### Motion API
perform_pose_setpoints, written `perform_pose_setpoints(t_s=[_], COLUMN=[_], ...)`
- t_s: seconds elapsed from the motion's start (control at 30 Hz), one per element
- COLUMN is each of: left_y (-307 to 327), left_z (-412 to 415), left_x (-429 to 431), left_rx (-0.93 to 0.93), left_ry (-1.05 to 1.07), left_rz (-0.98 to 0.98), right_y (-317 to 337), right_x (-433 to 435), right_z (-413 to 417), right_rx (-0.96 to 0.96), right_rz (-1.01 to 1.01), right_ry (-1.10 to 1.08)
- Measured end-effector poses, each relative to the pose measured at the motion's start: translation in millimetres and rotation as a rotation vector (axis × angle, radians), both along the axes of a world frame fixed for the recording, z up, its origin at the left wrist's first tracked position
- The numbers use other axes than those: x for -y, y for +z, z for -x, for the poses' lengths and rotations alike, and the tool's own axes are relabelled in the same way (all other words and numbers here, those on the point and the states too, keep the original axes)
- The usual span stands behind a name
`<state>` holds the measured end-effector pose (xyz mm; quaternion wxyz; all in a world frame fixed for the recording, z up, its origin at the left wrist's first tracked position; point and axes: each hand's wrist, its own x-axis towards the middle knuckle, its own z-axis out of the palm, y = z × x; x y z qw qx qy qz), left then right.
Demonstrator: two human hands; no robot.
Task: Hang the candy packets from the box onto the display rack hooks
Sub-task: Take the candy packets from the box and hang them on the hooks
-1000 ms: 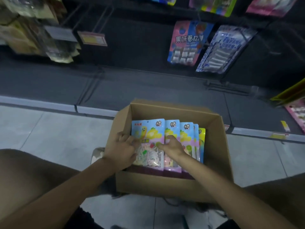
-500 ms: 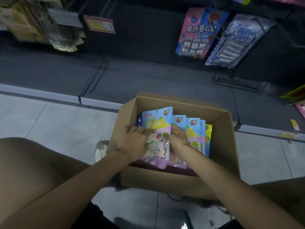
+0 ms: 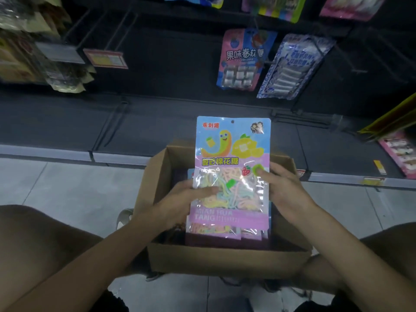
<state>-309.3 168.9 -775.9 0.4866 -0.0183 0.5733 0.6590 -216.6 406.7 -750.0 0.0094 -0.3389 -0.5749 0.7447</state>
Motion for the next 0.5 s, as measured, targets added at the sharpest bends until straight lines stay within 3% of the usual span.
perform_pose_setpoints(t_s=[0.2, 0.4, 0.5], left_y=[11.6, 30.2, 38.8], left_z=[-10.5, -13.5, -20.3], left_x=[-7.0, -21.5, -29.4], left_rx=[-0.036, -0.203, -0.282], left_ry=[0.145, 0.255, 0.258], left_rz=[0.01, 0.056, 0.072], right_y=[16.5, 18.6, 15.2], right_x=[4.2, 13.1, 22.6], right_z=[2.3, -5.7, -8.1], right_rx=[-0.048, -0.027, -0.098], right_rz=[0.055, -0.379, -0.251], right_ry=[-0.026, -0.085, -0.001])
